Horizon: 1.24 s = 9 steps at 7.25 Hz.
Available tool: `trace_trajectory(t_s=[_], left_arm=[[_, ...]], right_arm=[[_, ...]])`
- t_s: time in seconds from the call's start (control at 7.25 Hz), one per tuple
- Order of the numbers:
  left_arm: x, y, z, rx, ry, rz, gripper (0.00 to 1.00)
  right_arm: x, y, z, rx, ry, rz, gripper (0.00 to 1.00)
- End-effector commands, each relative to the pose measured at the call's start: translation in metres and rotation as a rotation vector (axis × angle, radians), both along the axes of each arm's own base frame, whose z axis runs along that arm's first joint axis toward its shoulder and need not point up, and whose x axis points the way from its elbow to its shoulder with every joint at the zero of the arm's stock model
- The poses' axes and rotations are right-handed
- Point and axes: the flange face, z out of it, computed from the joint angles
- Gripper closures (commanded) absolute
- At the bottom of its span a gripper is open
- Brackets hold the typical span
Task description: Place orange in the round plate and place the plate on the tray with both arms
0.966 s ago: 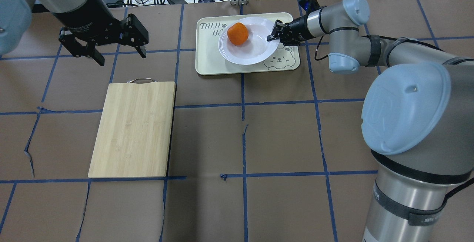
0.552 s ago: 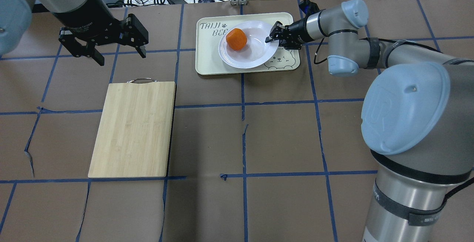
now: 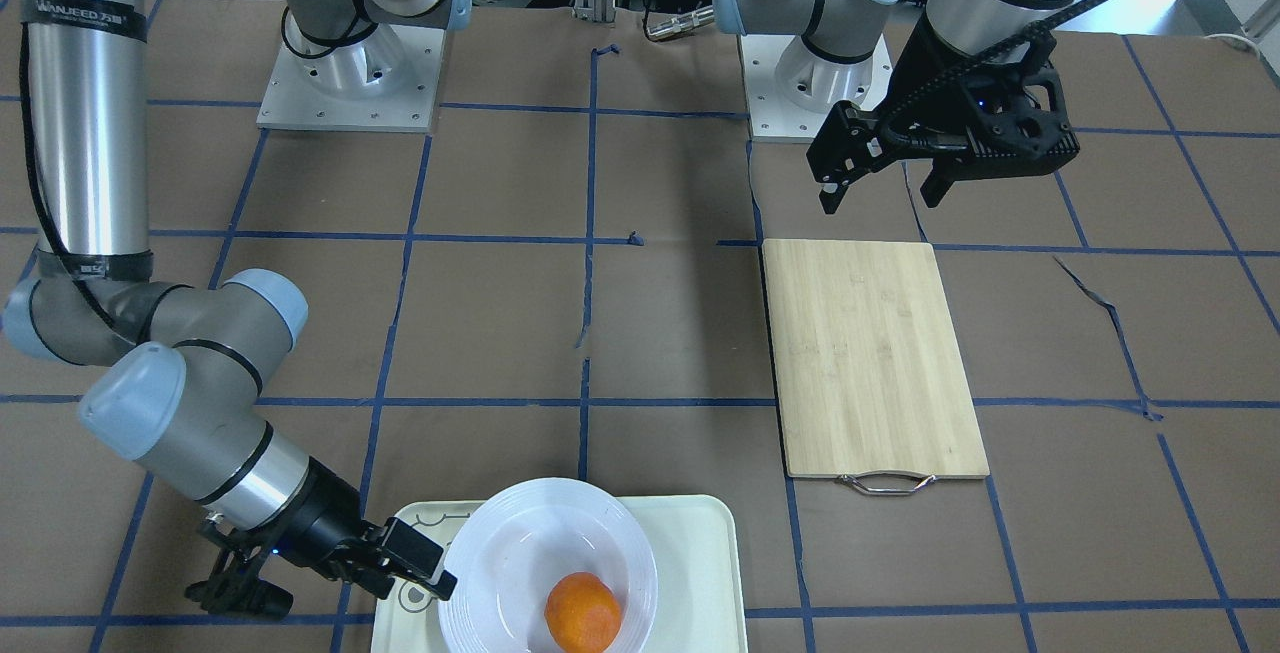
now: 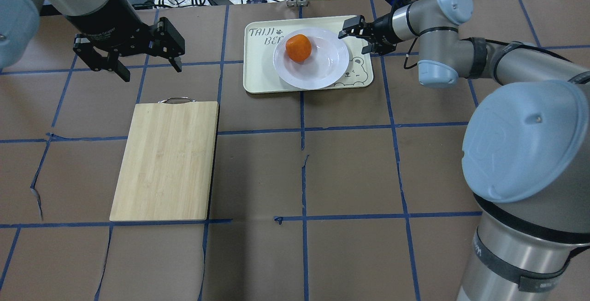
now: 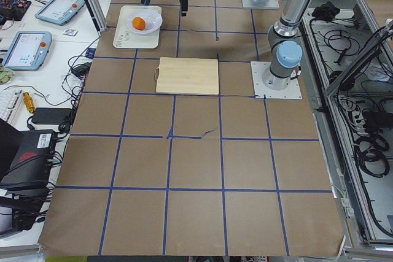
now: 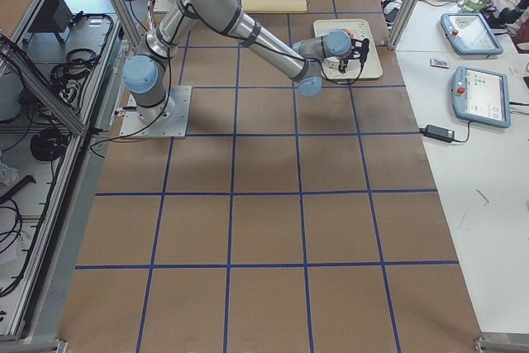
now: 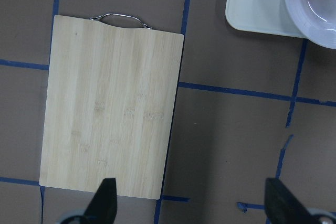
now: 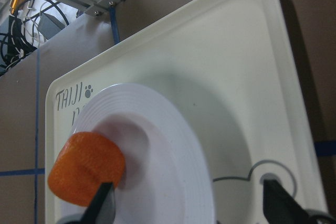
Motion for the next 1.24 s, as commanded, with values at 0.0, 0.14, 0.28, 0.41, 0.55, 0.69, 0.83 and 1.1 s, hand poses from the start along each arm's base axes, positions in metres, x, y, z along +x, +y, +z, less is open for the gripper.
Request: trace_trajectory(t_s=[0.0, 0.14, 0.28, 0.41, 0.55, 0.69, 0.83, 1.1], left_arm=[[0.000, 0.000, 0.000, 0.000, 0.000, 0.000, 0.00], [0.001, 0.000, 0.000, 0.000, 0.000, 0.003, 0.00], [0.001, 0.000, 0.000, 0.000, 0.000, 0.001, 0.00], [0.000, 0.000, 0.000, 0.000, 0.000, 0.001, 0.00], [0.000, 0.000, 0.000, 0.000, 0.000, 0.000, 0.00], [0.000, 0.000, 0.000, 0.000, 0.000, 0.000, 0.00], [0.000, 0.000, 0.000, 0.000, 0.000, 0.000, 0.00], [0.000, 0.000, 0.000, 0.000, 0.000, 0.000, 0.00]], right_arm=[[-0.038, 0.011, 0.062, 0.036, 0.383, 0.123, 0.00], [-0.044, 0.033, 0.114, 0.084, 0.534, 0.136, 0.00], [-0.047, 0.068, 0.159, 0.183, 0.587, 0.143, 0.00], [-0.045, 0.110, 0.196, 0.305, 0.592, 0.159, 0.00], [-0.047, 0.139, 0.230, 0.331, 0.651, 0.156, 0.00], [-0.020, 0.176, 0.261, 0.334, 0.648, 0.188, 0.00], [0.005, 0.194, 0.282, 0.322, 0.643, 0.147, 0.00], [0.010, 0.190, 0.275, 0.336, 0.548, 0.170, 0.00]])
